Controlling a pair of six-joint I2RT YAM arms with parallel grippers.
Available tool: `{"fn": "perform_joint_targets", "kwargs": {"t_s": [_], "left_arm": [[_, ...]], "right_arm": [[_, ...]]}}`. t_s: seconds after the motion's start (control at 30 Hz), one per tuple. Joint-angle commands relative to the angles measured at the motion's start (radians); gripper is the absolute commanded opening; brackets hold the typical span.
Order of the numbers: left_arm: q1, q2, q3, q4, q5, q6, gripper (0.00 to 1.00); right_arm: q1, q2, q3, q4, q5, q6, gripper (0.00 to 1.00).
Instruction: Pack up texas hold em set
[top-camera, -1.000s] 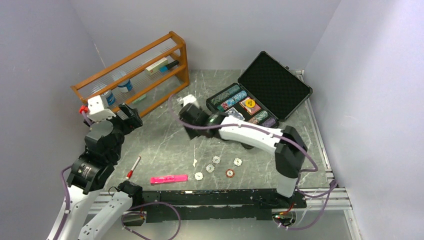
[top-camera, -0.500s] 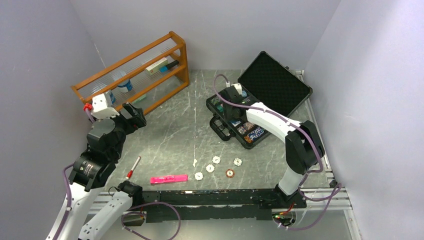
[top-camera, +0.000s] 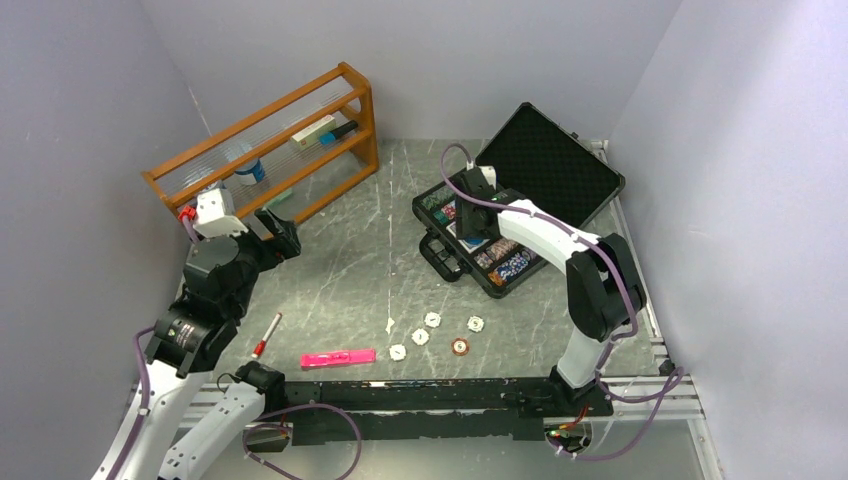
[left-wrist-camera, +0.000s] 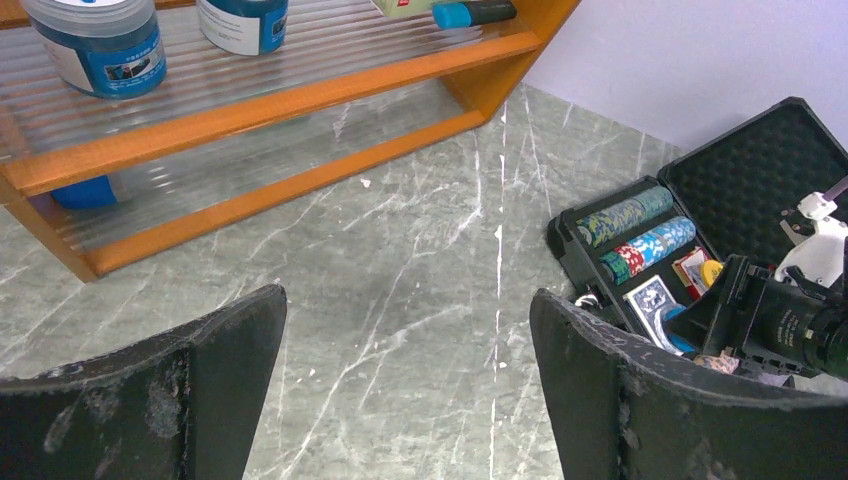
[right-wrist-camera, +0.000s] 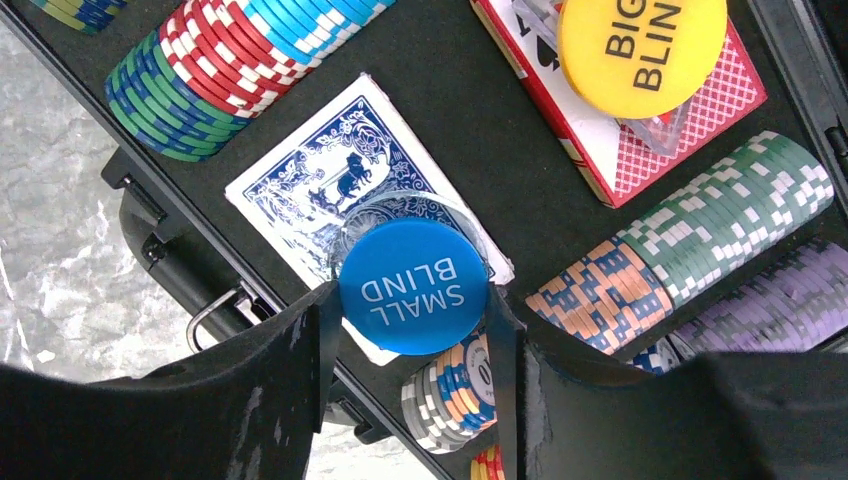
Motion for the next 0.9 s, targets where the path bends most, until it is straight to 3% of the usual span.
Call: {"fn": "perform_joint_targets", "kwargs": {"t_s": [0.0,0.13,0.37,0.63,0.87], "left_arm": [[0.003,-0.014,-0.006,0.026,0.0,-0.01,0.97],[0.002,-0.012,-0.006,0.025,0.003,-0.011,0.97],[0.003,-0.014,-0.003,0.013,-0.005,-0.011,0.97],[0.003,-0.016,0.0,0.009,-0.009,-0.011,0.97],[0.003,-0.021,0.001,0.003,-0.014,-0.009,0.97]], "right_arm": [[-0.005,0.013,0.028,-0.004,-0.016,0.011,0.6],[-0.007,0.02,0.044,-0.018,-0.005,0.014,0.74],[-0.015,0.031,0.039,-0.016,-0.026,0.017,0.77],[-0.02,0.034,0.031,0.027,-0.081,0.003,0.6],[-0.021,0.056,0.053,0.049,-0.093,-0.019,0.57]]}}
